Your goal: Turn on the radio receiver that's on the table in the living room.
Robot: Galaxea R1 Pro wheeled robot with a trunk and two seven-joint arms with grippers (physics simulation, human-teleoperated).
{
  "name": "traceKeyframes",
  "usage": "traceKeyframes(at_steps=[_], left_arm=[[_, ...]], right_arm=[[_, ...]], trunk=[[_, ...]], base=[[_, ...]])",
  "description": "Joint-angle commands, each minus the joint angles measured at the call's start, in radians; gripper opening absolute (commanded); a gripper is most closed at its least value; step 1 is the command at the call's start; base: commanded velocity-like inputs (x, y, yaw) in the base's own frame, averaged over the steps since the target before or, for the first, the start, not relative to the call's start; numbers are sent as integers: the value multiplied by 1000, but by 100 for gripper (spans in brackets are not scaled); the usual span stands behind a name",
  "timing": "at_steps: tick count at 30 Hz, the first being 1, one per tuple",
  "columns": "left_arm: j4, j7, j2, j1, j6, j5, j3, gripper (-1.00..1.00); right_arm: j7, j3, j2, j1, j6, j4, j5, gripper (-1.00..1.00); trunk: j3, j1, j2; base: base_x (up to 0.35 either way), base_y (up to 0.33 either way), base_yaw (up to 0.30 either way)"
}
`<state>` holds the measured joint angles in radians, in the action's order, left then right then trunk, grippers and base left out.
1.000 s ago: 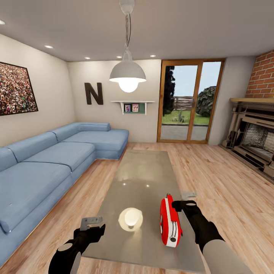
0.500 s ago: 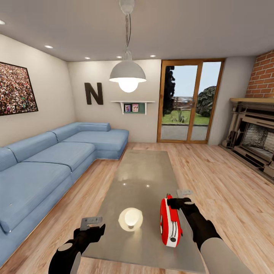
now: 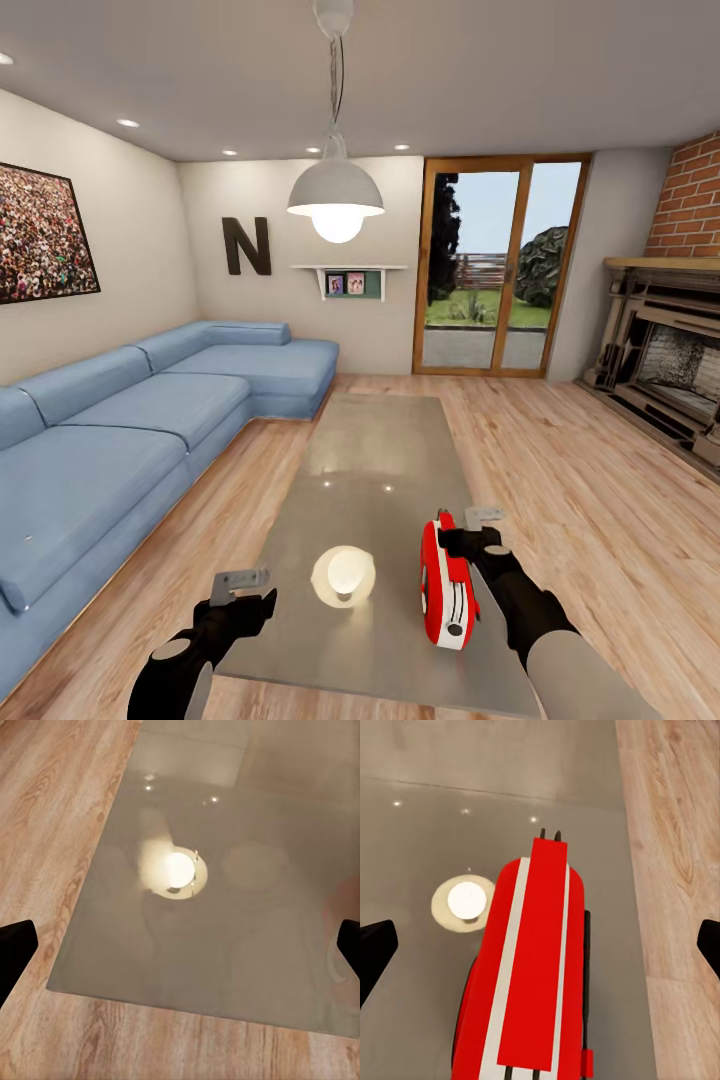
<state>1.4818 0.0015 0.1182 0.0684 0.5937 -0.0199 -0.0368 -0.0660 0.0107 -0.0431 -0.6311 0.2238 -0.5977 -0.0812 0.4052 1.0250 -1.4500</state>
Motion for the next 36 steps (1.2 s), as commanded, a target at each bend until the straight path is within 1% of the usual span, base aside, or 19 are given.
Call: traceKeyframes(at_steps=[1,11,20,33,36], left_arm=[[0,0,0,0,0,0,0,100],[0,0,0,0,0,-1,0,100],[0,-1,0,0,0,-1,0,100],[0,0,0,0,0,-1,0,100],[0,0,0,-1,0,-1,0,100]], right_arm=[[0,0,0,0,-3,2,1,100],[0,0,0,0,-7,4,1,100],[0,1,0,0,-7,5,1,100],[0,3,2,0,-9,17,2,100],[-1,-2,2,0,-30,21,-4,100]], trunk=[[0,0,0],[0,0,0],[0,0,0],[0,0,0],[0,0,0]], base=[[0,0,0],[2,0,0],[163,0,0],[10,0,0],[0,0,0]])
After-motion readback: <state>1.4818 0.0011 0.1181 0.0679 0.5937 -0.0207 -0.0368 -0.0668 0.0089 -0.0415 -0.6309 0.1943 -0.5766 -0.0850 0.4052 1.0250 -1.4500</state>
